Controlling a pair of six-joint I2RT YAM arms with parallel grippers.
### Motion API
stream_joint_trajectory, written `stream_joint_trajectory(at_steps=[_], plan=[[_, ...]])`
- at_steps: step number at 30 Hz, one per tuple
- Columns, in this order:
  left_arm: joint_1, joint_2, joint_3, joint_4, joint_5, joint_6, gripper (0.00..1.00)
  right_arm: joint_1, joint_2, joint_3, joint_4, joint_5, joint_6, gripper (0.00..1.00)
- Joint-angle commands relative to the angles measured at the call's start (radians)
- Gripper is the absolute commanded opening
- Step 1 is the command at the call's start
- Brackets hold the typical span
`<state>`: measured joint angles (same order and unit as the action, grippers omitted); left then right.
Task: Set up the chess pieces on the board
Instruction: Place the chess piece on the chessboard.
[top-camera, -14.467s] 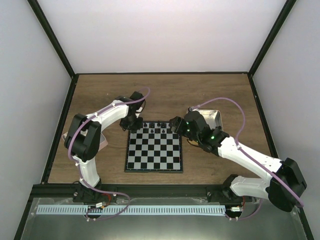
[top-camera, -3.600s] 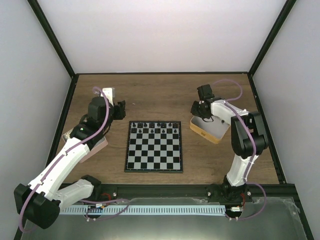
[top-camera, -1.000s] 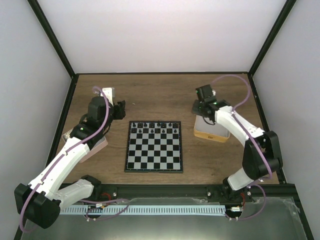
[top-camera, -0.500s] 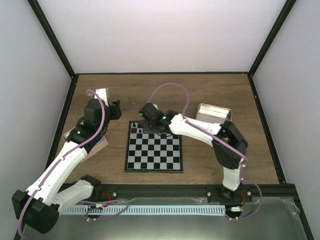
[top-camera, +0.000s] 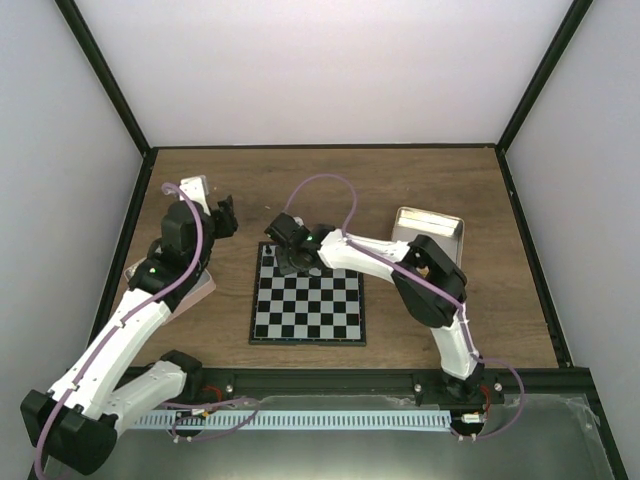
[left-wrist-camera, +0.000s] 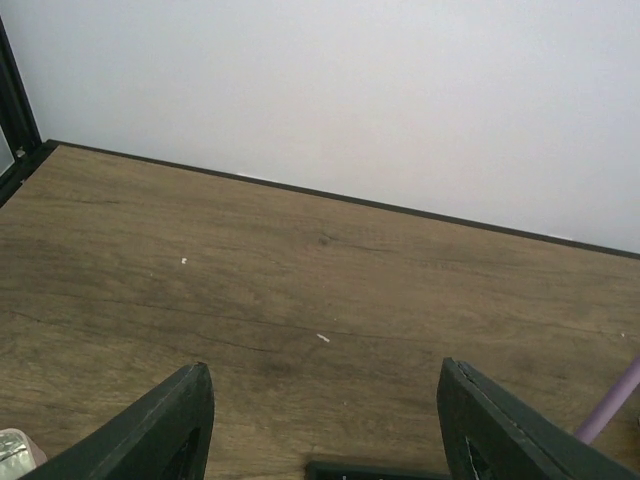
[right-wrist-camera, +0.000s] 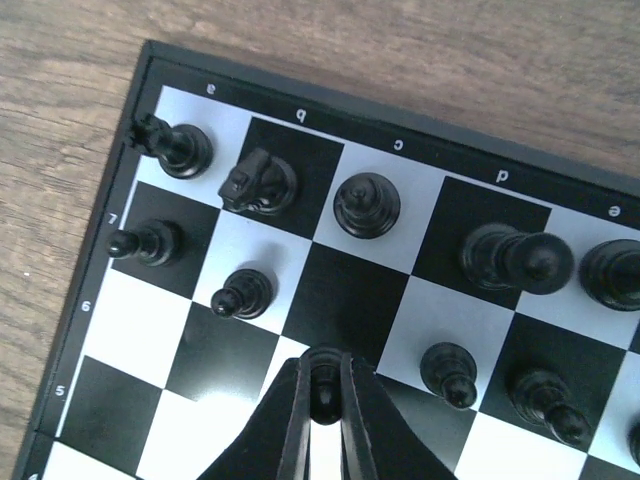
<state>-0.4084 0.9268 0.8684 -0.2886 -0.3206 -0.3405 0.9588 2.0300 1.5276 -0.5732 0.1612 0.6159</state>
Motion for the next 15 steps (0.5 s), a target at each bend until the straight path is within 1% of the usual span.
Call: stream_joint_trajectory(at_steps=[1, 11, 15], plan=[[0.009, -0.006, -0.008, 0.022, 0.0, -0.008, 0.63, 0.004, 0.039, 0.058, -0.015, 0.022, -0.02, 0.02], [0.018, -0.002, -0.009, 0.024, 0.015, -0.01, 0.63, 0.004, 0.124, 0.146, -0.071, 0.061, -0.018, 0.04], [0.02, -0.003, -0.01, 0.022, 0.014, -0.01, 0.63, 0.004, 0.135, 0.157, -0.09, 0.072, -0.013, 0.04]])
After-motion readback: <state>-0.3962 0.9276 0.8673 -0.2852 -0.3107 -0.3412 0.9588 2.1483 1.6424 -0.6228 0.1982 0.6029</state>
